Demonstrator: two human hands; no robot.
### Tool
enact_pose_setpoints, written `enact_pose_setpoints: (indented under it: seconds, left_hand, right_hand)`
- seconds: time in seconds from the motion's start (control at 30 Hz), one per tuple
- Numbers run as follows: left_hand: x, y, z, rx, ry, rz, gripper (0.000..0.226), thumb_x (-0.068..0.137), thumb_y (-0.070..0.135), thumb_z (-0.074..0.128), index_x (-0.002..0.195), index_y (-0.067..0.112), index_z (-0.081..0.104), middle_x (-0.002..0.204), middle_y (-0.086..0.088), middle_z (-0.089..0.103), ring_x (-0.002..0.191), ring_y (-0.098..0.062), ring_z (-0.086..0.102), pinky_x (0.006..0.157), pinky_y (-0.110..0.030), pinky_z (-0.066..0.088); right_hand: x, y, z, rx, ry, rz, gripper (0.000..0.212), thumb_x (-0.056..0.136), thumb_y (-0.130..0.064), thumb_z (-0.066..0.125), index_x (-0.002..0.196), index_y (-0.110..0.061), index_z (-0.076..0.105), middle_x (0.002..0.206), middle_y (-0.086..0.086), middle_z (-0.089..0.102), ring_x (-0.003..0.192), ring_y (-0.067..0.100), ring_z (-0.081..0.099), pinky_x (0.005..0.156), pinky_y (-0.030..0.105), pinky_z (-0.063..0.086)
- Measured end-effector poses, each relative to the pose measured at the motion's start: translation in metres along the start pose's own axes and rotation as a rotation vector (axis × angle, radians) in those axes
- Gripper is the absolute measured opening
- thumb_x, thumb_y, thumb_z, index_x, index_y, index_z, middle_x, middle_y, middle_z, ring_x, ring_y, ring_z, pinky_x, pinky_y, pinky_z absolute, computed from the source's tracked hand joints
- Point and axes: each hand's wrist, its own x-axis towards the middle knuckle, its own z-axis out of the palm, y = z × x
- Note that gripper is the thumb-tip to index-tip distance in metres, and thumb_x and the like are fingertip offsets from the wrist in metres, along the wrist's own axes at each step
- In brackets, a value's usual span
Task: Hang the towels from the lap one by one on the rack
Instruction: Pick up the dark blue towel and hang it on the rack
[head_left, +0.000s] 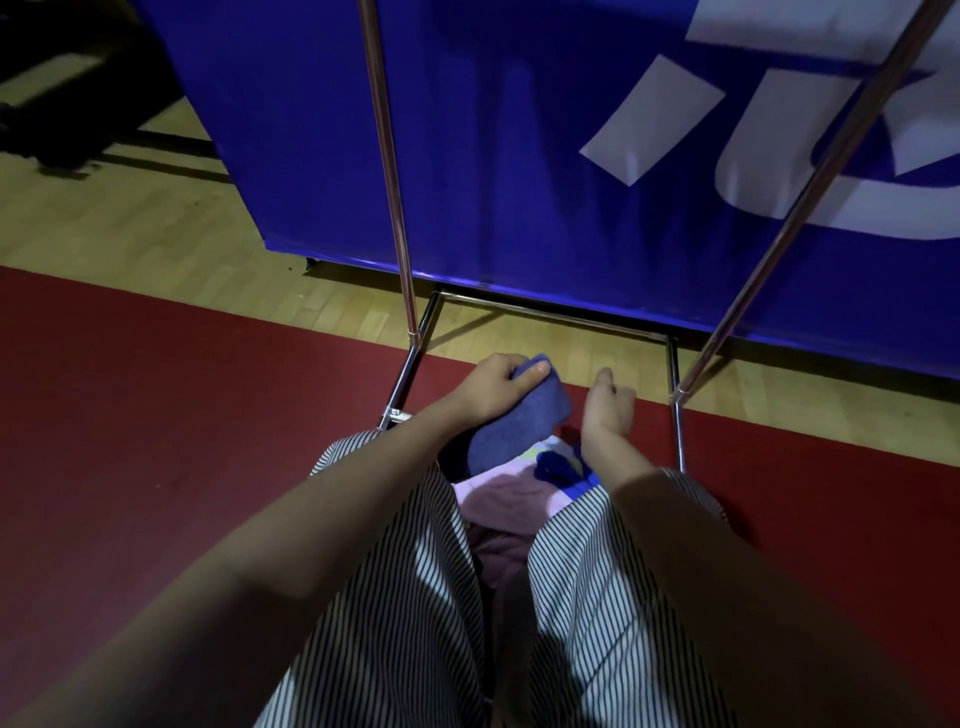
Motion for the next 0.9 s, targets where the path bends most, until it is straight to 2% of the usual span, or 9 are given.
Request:
enact_pose_setpoints:
  seconds: [0.07,0.13,0.2,0.33,0.43,0.5,0.63,0.73,0.9]
  left_hand:
    - [-0.001,0.002,-0.007,0.004,-0.023,0.036,0.041,0.097,0.030,0.047,0.061,0.011,0.040,0.061,-0.002,0.033,0.058,-0.009,0.031,0.055,-0.027,0.027]
    - [-0.005,0.011,-0.017,-0.076,-0.081,0.052,0.040,0.097,0.026,0.047,0.062,0.009,0.042,0.060,0.001,0.033,0.056,-0.005,0.030,0.054,-0.025,0.027]
    - [-0.008,0.023,-0.026,-0.138,-0.149,0.068,0.039,0.098,0.021,0.046,0.061,0.009,0.048,0.056,0.013,0.042,0.053,0.002,0.036,0.054,-0.018,0.032]
    - [-0.010,0.051,-0.057,-0.233,-0.226,0.102,0.037,0.097,0.019,0.049,0.061,0.010,0.056,0.057,0.016,0.054,0.054,0.003,0.046,0.054,-0.014,0.036]
    - [-0.015,0.064,-0.092,-0.342,-0.091,0.073,0.035,0.090,0.032,0.058,0.067,0.006,0.060,0.060,0.000,0.053,0.054,-0.006,0.045,0.053,-0.020,0.035]
    - [-0.018,0.070,-0.113,-0.411,-0.025,0.056,0.033,0.095,0.029,0.050,0.069,0.011,0.061,0.057,0.006,0.055,0.052,-0.003,0.047,0.053,-0.018,0.037]
    - [-0.018,0.083,-0.144,-0.364,-0.013,0.013,0.045,0.094,0.048,0.042,0.081,0.017,0.071,0.082,0.002,0.070,0.079,-0.011,0.062,0.079,-0.028,0.047]
    - [-0.014,0.081,-0.160,-0.387,0.005,-0.116,0.064,0.088,0.065,0.036,0.091,0.012,0.072,0.099,-0.014,0.070,0.092,-0.021,0.061,0.091,-0.039,0.046]
    - [-0.008,0.093,-0.175,-0.578,0.242,-0.113,0.049,0.098,0.046,0.035,0.074,0.015,0.064,0.065,-0.003,0.058,0.063,-0.015,0.051,0.064,-0.031,0.041]
  right_hand:
    - [-0.006,-0.014,-0.003,-0.023,-0.043,-0.292,0.030,0.097,-0.024,0.040,0.114,-0.005,0.056,0.115,0.013,0.060,0.104,0.027,0.054,0.078,0.025,0.035]
    - [-0.018,-0.031,-0.004,-0.003,-0.213,-0.436,0.028,0.097,-0.020,0.039,0.099,-0.009,0.065,0.108,0.009,0.065,0.099,0.022,0.057,0.075,0.017,0.038]
    - [-0.029,-0.045,0.001,0.019,-0.403,-0.399,0.038,0.098,-0.025,0.039,0.077,-0.010,0.066,0.084,0.000,0.069,0.080,0.011,0.059,0.068,0.012,0.042]
    - [-0.038,-0.065,0.005,0.135,-0.549,-0.203,0.039,0.095,-0.034,0.048,0.064,-0.014,0.061,0.047,-0.008,0.063,0.045,0.003,0.058,0.055,0.023,0.044]
    - [-0.048,-0.083,0.010,0.182,-0.564,-0.212,0.034,0.095,-0.030,0.049,0.066,-0.013,0.057,0.043,-0.009,0.061,0.042,0.001,0.057,0.047,0.016,0.044]
    - [-0.062,-0.102,0.014,0.189,-0.546,-0.277,0.031,0.096,-0.022,0.049,0.067,-0.011,0.055,0.041,-0.010,0.057,0.040,-0.003,0.053,0.045,0.011,0.042]
    - [-0.084,-0.149,0.020,0.285,-0.557,-0.328,0.028,0.092,-0.024,0.056,0.073,-0.005,0.064,0.050,-0.006,0.063,0.058,0.011,0.059,0.054,0.018,0.046]
    - [-0.098,-0.185,0.025,0.375,-0.582,-0.329,0.030,0.090,-0.025,0.059,0.064,-0.011,0.056,0.050,-0.005,0.058,0.053,0.011,0.054,0.048,0.015,0.044]
    - [-0.113,-0.233,0.037,0.434,-0.609,-0.331,0.032,0.088,-0.027,0.061,0.062,-0.013,0.052,0.059,0.001,0.055,0.055,0.013,0.054,0.058,0.025,0.044]
